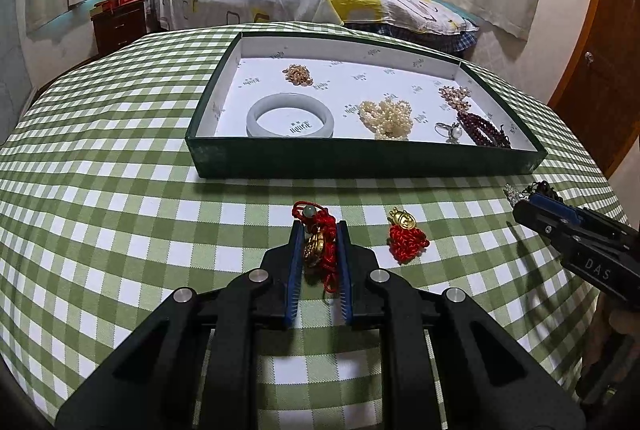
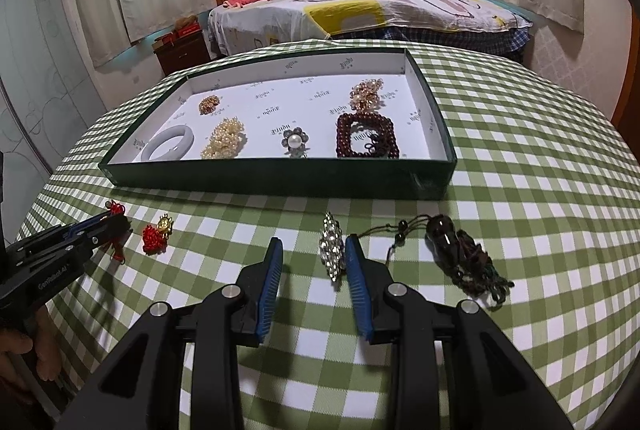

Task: Organize jewelry
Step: 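Lift the red tassel charm with the left tool while the right tool grasps the rhinestone hairpin, then lower the tassel charm and hairpin into the tray and open both tools, then grasp the black bead pendant necklace with the right tool, then grasp the red tassel gold pendant with the left tool, then carry the black necklace and red pendant into the tray and release both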

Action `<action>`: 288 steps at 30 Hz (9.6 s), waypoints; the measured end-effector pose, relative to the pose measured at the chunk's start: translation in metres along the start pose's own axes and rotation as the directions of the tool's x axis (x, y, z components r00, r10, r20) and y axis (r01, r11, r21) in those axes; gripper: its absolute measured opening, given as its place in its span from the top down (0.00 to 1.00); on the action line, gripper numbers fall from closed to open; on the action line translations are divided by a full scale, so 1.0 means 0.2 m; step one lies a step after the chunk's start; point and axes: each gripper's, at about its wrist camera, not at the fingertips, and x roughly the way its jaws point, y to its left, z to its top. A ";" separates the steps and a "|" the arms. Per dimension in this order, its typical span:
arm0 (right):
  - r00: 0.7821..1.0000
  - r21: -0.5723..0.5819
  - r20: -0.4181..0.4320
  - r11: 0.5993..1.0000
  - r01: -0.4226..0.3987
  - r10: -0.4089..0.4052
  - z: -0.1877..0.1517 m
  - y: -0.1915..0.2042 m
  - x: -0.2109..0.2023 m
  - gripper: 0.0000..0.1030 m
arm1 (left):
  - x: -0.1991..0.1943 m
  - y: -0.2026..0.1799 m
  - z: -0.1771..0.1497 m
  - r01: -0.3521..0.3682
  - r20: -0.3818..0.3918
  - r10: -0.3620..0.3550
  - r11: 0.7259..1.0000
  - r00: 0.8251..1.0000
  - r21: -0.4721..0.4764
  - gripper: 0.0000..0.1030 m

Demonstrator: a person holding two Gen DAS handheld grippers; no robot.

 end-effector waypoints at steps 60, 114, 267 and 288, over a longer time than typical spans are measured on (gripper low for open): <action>0.987 -0.086 0.160 0.996 -0.002 0.015 0.57 0.06 0.16 0.87 | 0.33 -0.18 0.68 0.037 0.067 -0.040 0.998 0.997 0.046 0.85; 0.993 0.020 0.112 0.999 0.032 -0.034 0.43 -0.13 -0.03 0.67 | 0.09 -0.11 0.57 0.005 0.171 -0.003 1.000 0.985 -0.012 0.44; 0.981 -0.085 0.191 0.996 -0.001 0.017 0.20 0.14 -0.32 0.78 | -0.28 -0.19 0.25 0.031 0.171 -0.040 0.998 0.985 0.055 0.86; 0.969 -0.099 0.245 0.995 0.007 0.018 0.71 0.08 0.04 0.78 | 0.18 -0.28 0.80 0.000 0.185 -0.012 0.998 0.983 0.060 0.86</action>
